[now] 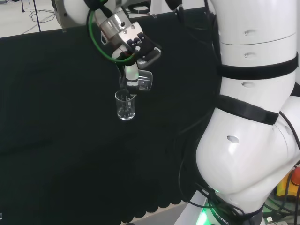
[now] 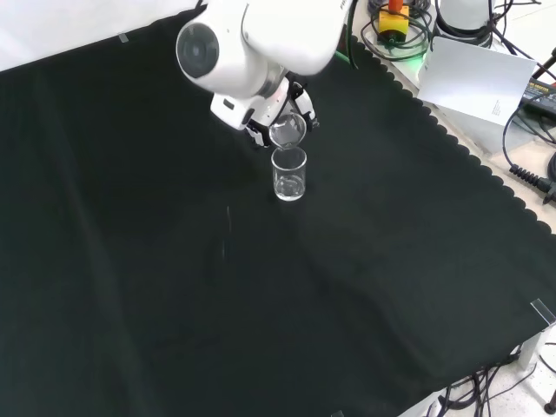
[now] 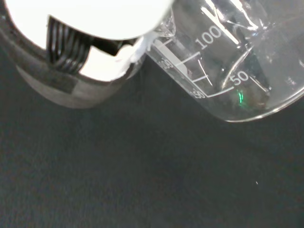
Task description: Pour the water from the handheld beaker into the one on the table.
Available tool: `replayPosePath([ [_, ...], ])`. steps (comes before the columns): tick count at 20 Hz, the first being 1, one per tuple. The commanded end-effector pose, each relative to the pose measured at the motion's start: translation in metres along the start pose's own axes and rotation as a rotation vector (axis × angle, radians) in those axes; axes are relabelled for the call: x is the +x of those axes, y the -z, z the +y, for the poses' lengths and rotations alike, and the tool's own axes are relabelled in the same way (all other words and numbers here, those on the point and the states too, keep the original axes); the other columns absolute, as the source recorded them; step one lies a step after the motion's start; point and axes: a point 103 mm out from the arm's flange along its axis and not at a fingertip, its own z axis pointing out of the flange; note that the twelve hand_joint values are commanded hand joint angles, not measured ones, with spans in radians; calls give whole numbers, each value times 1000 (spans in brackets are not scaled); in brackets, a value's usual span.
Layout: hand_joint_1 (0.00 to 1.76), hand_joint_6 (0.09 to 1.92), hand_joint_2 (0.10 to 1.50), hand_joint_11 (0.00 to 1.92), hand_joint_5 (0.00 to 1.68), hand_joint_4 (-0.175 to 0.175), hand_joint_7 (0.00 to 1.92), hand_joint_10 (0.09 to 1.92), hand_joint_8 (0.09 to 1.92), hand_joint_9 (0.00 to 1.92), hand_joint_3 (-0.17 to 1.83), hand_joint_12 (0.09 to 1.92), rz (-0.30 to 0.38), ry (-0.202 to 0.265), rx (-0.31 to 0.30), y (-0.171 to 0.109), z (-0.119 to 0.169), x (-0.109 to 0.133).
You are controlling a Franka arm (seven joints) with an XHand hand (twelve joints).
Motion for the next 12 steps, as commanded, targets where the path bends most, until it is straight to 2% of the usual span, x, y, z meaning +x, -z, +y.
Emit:
replayPosePath([
  [1, 1308, 672, 666, 1460, 1254, -175, 1300, 87, 662, 1710, 644, 607, 148, 65, -210, -16, -4, -38],
  [6, 1307, 675, 667, 1458, 1252, -175, 1299, 87, 664, 1705, 642, 607, 220, 89, -318, -22, -4, -57],
  [12, 1306, 681, 673, 1456, 1248, -175, 1294, 87, 669, 1693, 635, 609, 282, 142, -410, -28, 4, -68],
])
